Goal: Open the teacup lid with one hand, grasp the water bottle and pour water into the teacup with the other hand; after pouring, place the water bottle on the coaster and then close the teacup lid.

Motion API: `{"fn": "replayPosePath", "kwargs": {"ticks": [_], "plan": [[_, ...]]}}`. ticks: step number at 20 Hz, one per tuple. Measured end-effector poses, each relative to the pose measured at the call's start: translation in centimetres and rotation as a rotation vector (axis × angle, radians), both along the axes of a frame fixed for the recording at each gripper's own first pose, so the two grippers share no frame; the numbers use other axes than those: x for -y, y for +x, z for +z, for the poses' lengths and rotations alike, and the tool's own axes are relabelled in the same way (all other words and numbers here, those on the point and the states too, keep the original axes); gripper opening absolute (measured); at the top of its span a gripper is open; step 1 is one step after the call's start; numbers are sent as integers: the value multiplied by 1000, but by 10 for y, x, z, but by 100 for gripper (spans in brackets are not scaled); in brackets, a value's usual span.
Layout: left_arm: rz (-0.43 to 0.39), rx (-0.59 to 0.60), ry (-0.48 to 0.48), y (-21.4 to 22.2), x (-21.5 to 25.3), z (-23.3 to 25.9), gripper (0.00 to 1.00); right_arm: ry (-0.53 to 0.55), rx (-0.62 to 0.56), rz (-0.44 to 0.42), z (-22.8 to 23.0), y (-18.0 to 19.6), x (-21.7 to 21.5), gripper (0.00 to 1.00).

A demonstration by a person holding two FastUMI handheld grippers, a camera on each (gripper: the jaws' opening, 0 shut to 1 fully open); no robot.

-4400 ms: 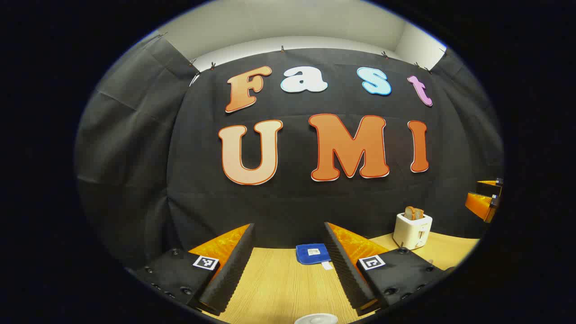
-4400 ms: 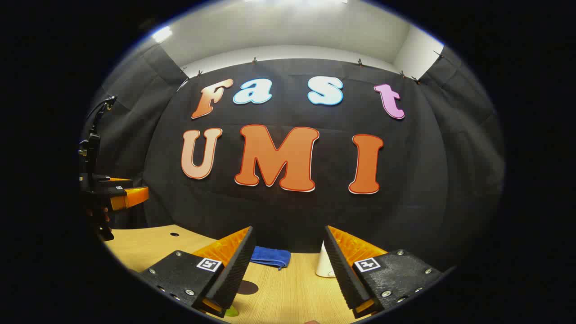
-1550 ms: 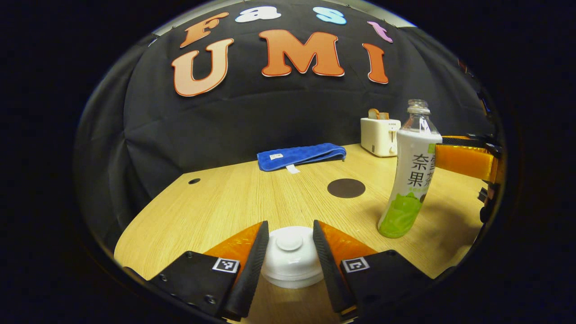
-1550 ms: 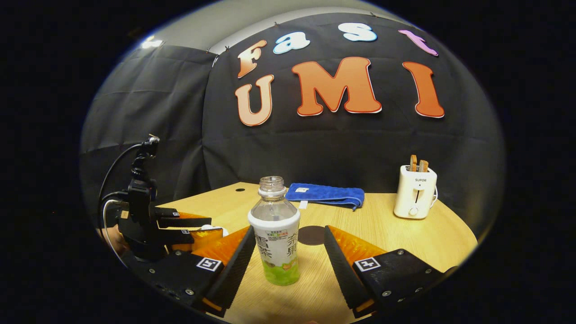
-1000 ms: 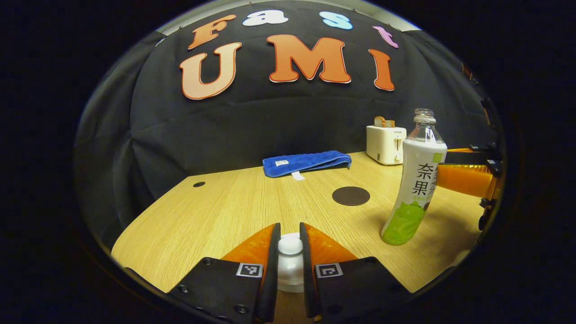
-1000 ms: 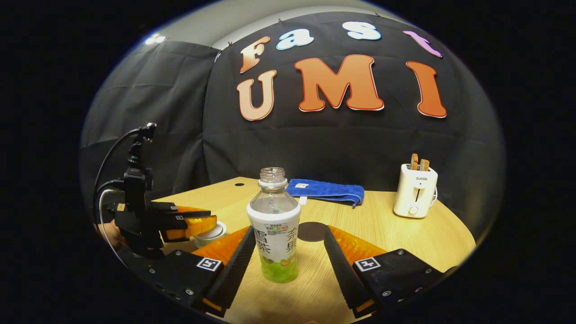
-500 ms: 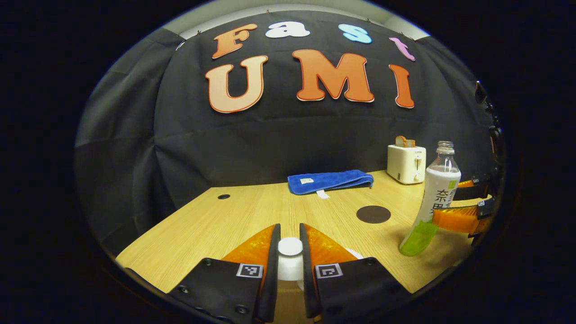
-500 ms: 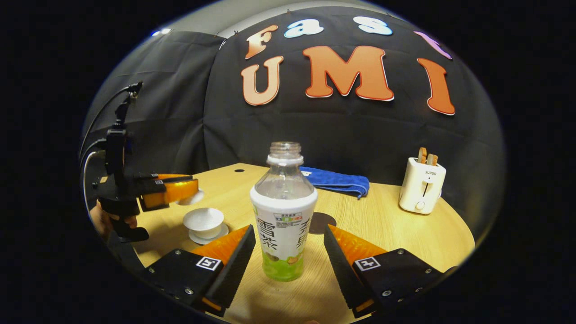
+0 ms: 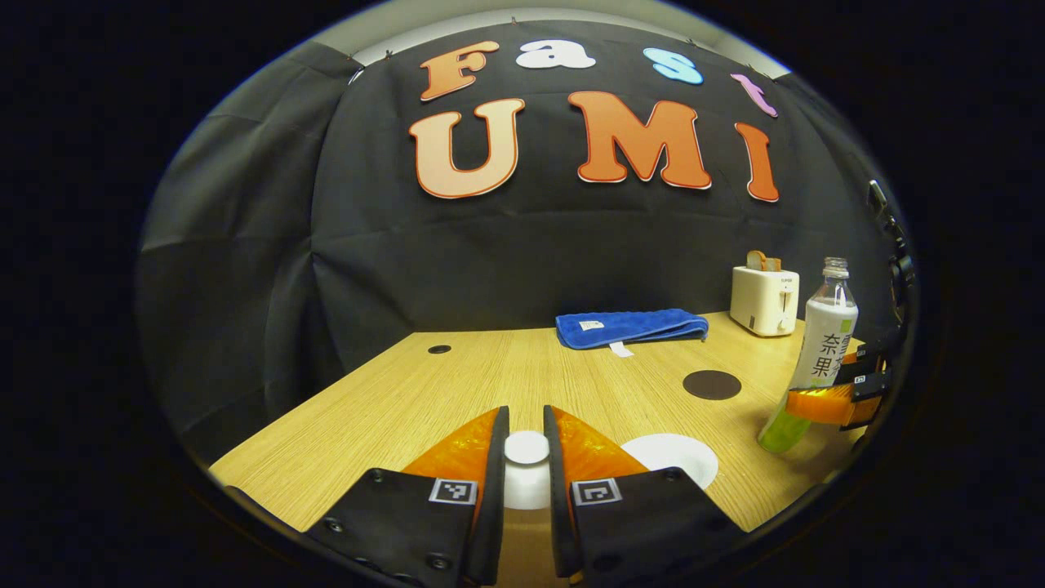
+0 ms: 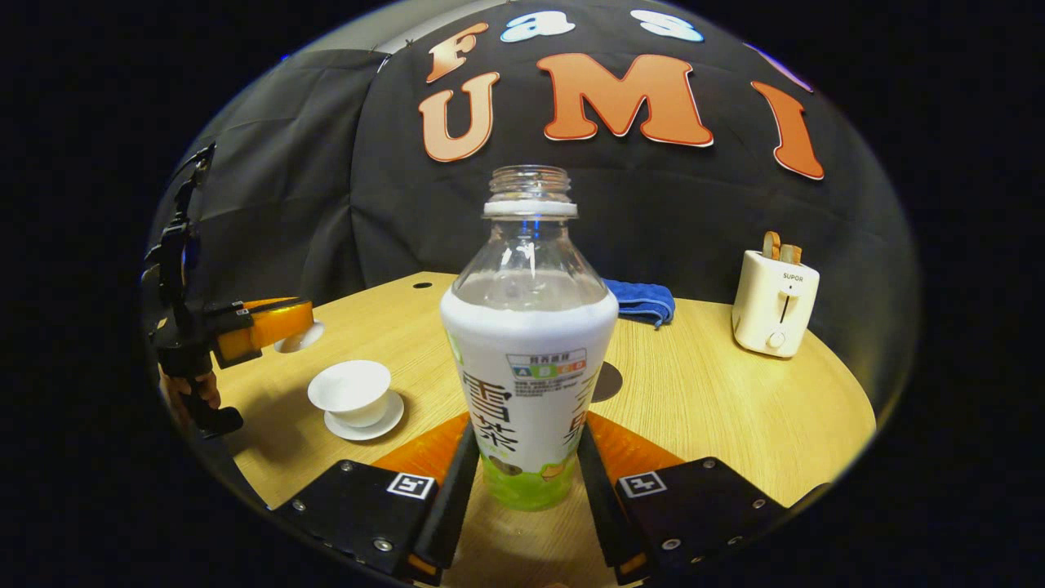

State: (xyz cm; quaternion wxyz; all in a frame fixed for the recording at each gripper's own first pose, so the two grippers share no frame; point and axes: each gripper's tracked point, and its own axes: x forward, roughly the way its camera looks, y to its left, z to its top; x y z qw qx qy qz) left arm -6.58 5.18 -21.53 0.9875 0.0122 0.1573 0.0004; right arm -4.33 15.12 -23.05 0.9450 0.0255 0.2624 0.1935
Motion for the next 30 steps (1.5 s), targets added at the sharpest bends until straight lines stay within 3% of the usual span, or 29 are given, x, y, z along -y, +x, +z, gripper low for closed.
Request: {"fn": "replayPosePath", "kwargs": {"ticks": [4,9,17,22,30], "plan": [[16,-13,-5,-1,-13,-5,28,-93,44,9,9,8,2,65],[41,-14,15,-5,-30,-7,28,-324,134,49,14,20,11,63],[69,-19,24,-8,-49,-12,28,-583,231,77,20,31,21,63],[71,-23,24,-9,-53,-15,28,-802,356,138,36,44,20,63],[84,-30,26,-11,-66,-21,28,-1047,489,237,36,56,2,60]]}}
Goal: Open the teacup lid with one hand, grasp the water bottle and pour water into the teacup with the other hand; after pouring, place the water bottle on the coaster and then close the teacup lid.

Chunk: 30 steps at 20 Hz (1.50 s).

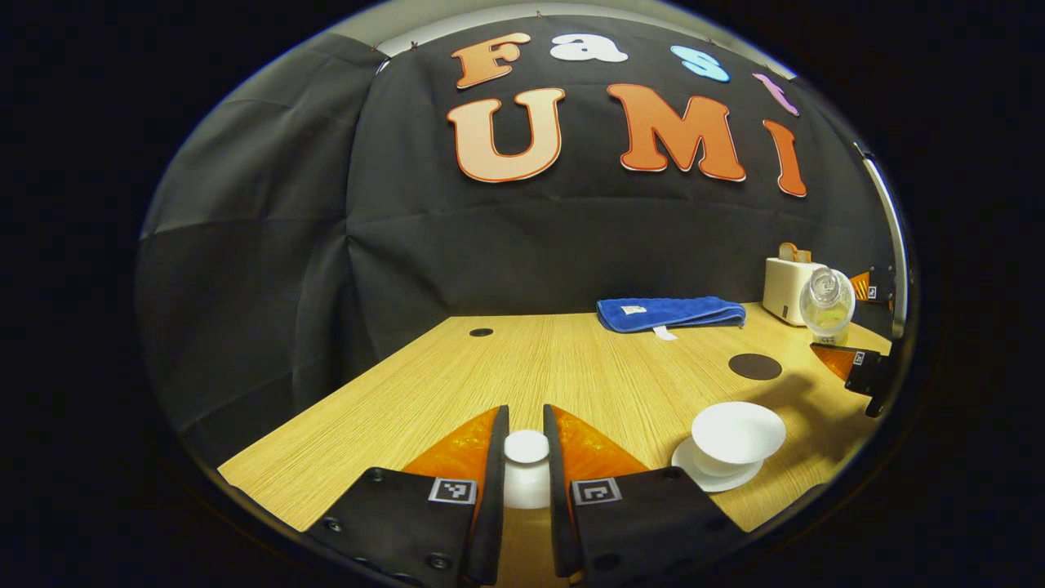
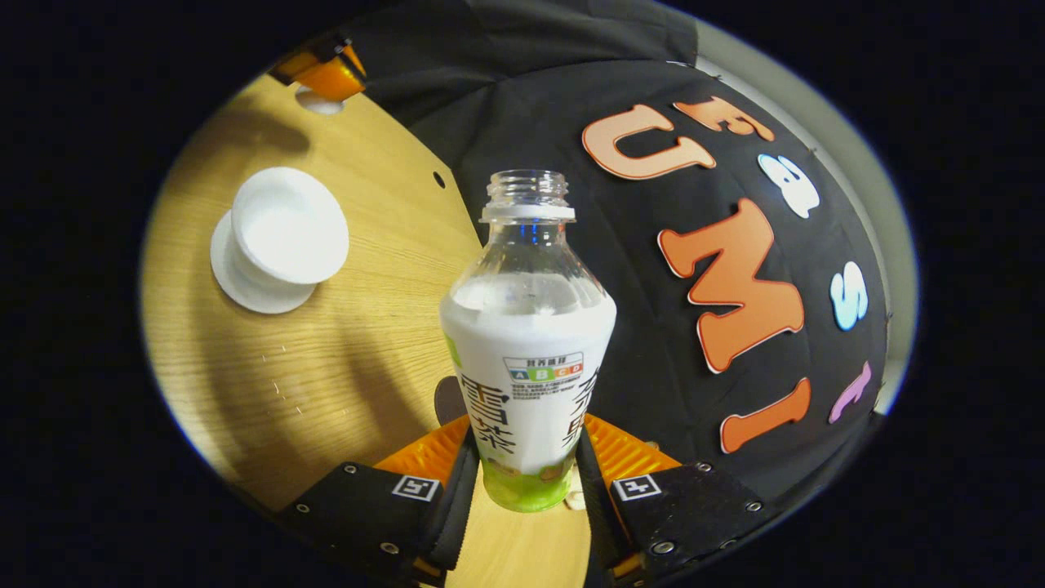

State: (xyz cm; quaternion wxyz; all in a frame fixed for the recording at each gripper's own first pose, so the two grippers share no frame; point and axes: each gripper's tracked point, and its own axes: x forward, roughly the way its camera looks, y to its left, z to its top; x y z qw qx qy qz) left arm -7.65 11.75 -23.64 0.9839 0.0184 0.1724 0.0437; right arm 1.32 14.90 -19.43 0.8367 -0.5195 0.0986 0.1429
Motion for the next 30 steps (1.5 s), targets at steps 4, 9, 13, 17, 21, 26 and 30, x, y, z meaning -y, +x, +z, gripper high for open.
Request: {"fn": "replayPosePath", "kwargs": {"ticks": [4,9,13,17,21,26,30], "plan": [[7,-4,-5,-4,-7,0,28,-119,52,51,1,2,-7,63],[18,-4,-3,-7,-17,-1,29,-245,141,111,12,11,-16,63],[27,-6,0,-9,-24,-1,29,-304,189,145,18,12,-20,59],[29,-4,5,-12,-28,-1,29,-377,252,180,28,13,-23,63],[31,-7,3,-12,-30,-2,29,-417,297,209,35,20,-34,62],[39,-15,-1,-16,-34,-7,28,-460,346,241,42,18,-38,62],[45,-15,2,-18,-38,-6,28,-486,381,262,53,24,-42,62]]}}
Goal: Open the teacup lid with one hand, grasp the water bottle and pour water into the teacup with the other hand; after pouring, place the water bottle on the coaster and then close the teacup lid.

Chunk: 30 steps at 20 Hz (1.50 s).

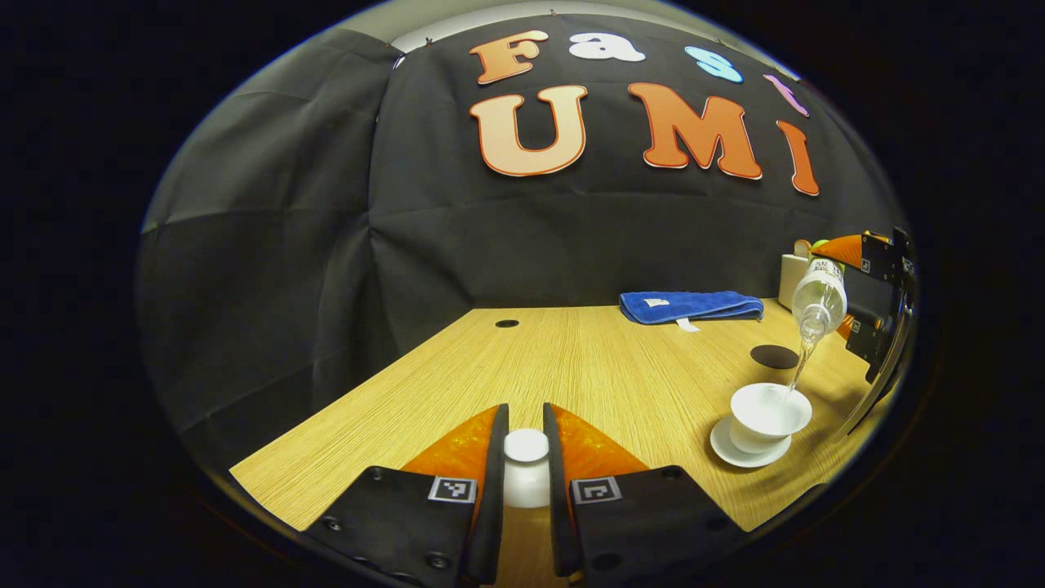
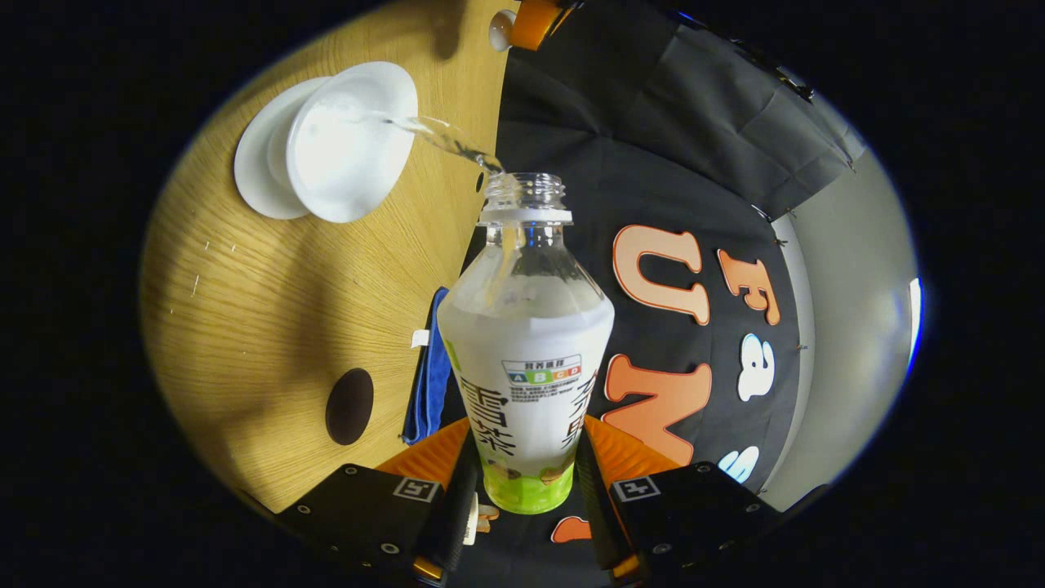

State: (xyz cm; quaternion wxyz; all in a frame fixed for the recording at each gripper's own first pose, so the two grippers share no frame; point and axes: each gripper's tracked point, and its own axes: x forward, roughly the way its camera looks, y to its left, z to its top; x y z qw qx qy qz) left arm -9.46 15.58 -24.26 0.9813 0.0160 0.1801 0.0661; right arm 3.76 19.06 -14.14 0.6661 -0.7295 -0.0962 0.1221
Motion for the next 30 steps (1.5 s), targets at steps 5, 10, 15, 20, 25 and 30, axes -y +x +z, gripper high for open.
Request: {"fn": "replayPosePath", "kwargs": {"ticks": [5,10,15,20,25,30], "plan": [[-3,6,1,0,0,4,29,-20,44,17,14,3,-1,59],[-6,14,4,0,2,8,29,-49,102,40,31,8,-1,65],[-9,16,6,0,2,11,29,-93,154,74,45,9,-5,62],[-9,14,3,-1,2,9,27,-131,200,112,54,9,-14,62],[-9,17,4,-2,3,12,29,-153,232,142,55,5,-17,62],[-12,18,2,-4,5,13,29,-204,256,193,58,2,-24,62]]}}
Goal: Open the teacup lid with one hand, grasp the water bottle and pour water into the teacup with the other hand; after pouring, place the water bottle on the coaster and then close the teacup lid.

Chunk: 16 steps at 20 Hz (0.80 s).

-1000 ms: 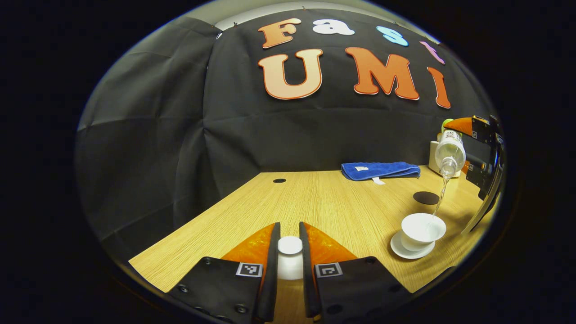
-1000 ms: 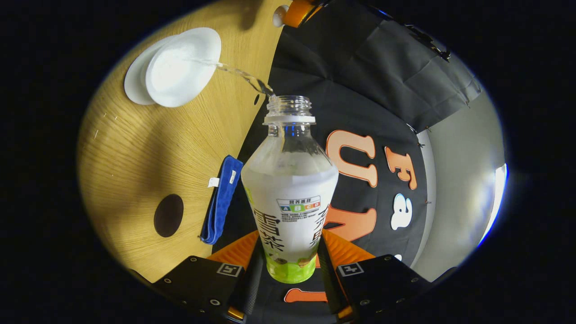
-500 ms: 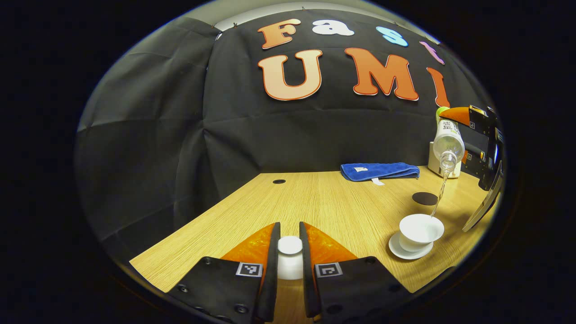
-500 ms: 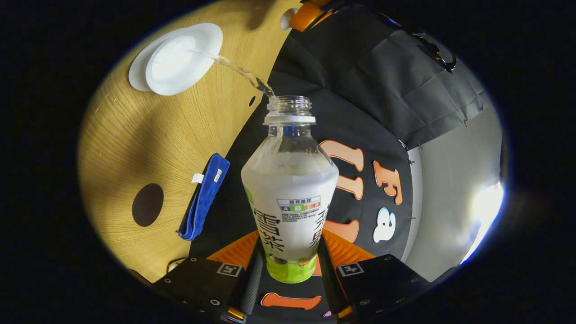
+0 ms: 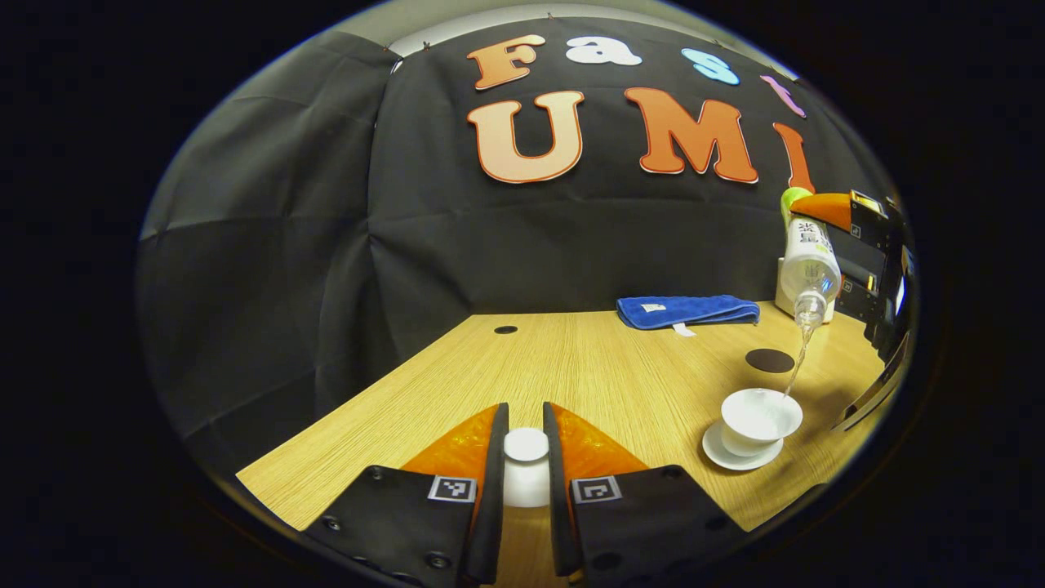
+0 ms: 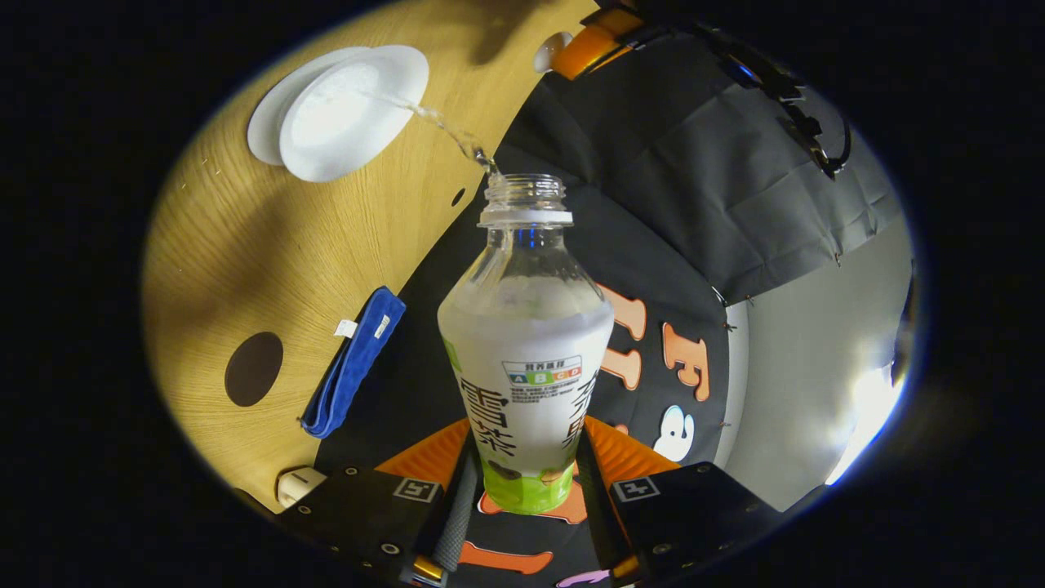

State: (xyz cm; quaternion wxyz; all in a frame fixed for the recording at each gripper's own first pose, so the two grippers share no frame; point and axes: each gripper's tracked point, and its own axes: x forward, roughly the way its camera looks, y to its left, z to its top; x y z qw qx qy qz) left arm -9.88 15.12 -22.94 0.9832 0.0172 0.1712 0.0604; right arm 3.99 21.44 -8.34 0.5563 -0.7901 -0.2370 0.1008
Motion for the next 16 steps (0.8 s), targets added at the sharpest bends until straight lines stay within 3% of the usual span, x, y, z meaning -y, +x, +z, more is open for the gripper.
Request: {"fn": "replayPosePath", "kwargs": {"ticks": [2,16], "plan": [[-2,0,-4,0,2,0,29,-14,7,14,0,-1,-3,65],[-9,8,-7,-2,6,3,27,-123,79,121,0,-10,-15,62]]}}
